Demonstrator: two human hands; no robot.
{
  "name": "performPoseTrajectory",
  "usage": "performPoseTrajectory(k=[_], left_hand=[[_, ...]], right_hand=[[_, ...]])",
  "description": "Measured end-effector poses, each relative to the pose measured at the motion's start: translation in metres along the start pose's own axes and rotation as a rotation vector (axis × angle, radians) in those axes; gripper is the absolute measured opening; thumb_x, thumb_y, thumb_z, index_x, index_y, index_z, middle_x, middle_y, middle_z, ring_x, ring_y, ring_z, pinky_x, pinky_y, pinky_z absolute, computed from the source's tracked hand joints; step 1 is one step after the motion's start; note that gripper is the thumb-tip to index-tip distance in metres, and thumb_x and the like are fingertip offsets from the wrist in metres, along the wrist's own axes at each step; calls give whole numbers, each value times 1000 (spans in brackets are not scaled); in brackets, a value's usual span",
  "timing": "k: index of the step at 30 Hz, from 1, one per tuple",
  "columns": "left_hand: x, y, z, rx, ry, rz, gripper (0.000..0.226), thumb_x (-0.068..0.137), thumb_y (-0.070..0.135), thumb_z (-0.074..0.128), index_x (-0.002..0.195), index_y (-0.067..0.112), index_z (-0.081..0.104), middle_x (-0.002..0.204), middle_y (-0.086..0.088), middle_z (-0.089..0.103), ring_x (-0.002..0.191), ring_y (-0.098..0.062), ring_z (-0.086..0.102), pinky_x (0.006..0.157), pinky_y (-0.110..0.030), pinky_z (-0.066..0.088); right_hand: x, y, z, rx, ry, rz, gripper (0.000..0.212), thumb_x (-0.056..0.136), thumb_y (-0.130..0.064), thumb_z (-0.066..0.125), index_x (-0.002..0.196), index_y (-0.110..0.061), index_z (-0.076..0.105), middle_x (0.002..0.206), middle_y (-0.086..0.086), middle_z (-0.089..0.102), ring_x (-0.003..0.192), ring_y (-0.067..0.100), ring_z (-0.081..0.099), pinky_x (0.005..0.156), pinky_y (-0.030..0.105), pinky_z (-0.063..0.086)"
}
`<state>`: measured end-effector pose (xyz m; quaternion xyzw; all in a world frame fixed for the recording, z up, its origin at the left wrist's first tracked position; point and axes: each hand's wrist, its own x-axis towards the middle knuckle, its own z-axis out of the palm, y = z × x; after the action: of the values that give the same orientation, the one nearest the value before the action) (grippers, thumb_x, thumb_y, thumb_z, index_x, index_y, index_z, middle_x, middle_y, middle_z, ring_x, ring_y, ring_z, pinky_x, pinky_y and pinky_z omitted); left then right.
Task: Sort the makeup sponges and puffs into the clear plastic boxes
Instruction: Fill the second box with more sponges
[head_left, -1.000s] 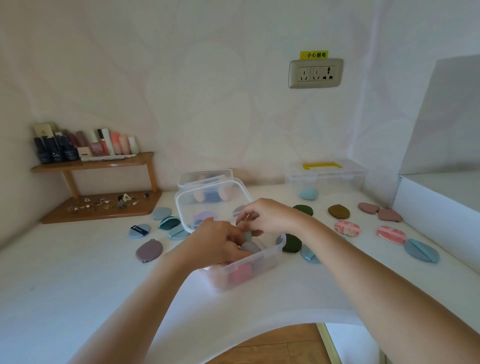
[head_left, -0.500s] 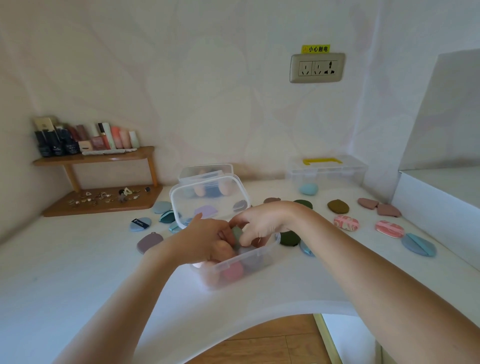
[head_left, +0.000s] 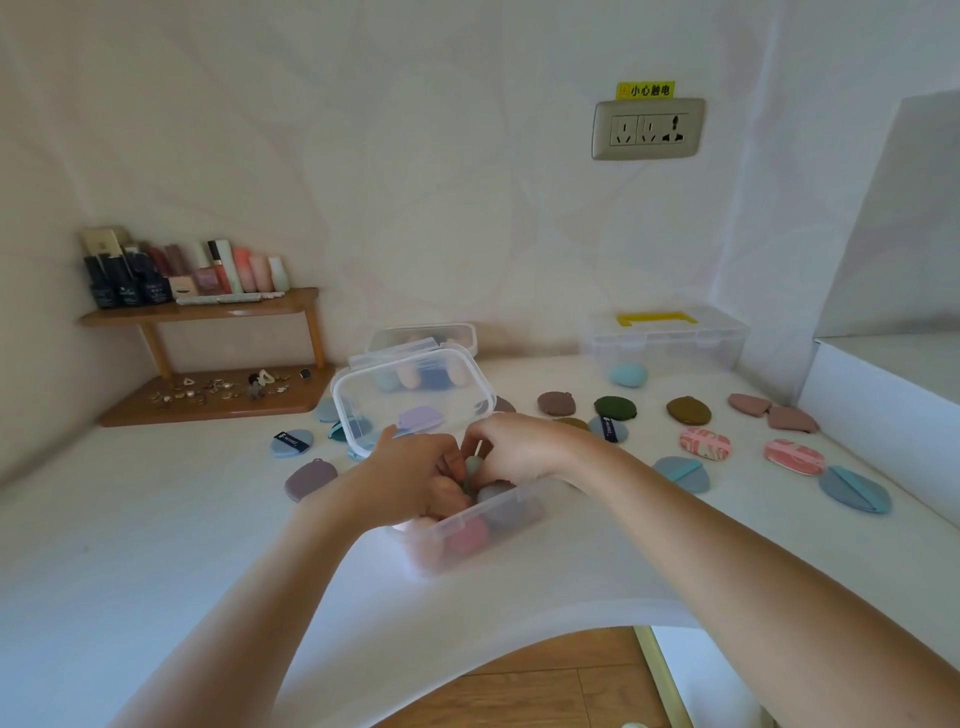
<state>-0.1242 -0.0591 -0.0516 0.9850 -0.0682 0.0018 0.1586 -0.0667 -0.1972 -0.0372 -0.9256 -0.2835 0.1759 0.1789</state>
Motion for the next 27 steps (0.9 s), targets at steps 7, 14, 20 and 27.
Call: performPoseTrajectory(k=[7,14,20,27], left_hand=[[2,1,0,-18,-43,-81,25,77,38,63,98,25,57,95,10,56,81,-3,35,112,-37,15],[4,-1,1,-59,-23,-80,31,79,33,67,105,25,53,90,16,58,78,6,36,110,-35,19],[4,-1,2,-69,-25,-52,37,83,37,63,117,30,51,81,25,53,75,15,33,109,-35,18],[7,-4,4,-72,-38,-21,39,82,37,64,120,32,54,91,24,58,82,12,40,105,-30,19]], right_hand=[[-4,1,-2,-24,-62,-14,10,86,-24,59,93,-19,64,83,-3,59,77,14,53,57,23,37],[0,5,-4,-49,0,15,14,92,-10,43,94,-22,49,113,5,50,95,20,50,71,27,42],[-8,2,-11,-74,59,-45,30,86,-42,63,106,-19,68,104,2,65,88,16,58,66,25,43],[-13,-5,-19,-305,-68,94,49,81,-32,67,126,-23,50,116,2,50,98,20,54,68,28,41]])
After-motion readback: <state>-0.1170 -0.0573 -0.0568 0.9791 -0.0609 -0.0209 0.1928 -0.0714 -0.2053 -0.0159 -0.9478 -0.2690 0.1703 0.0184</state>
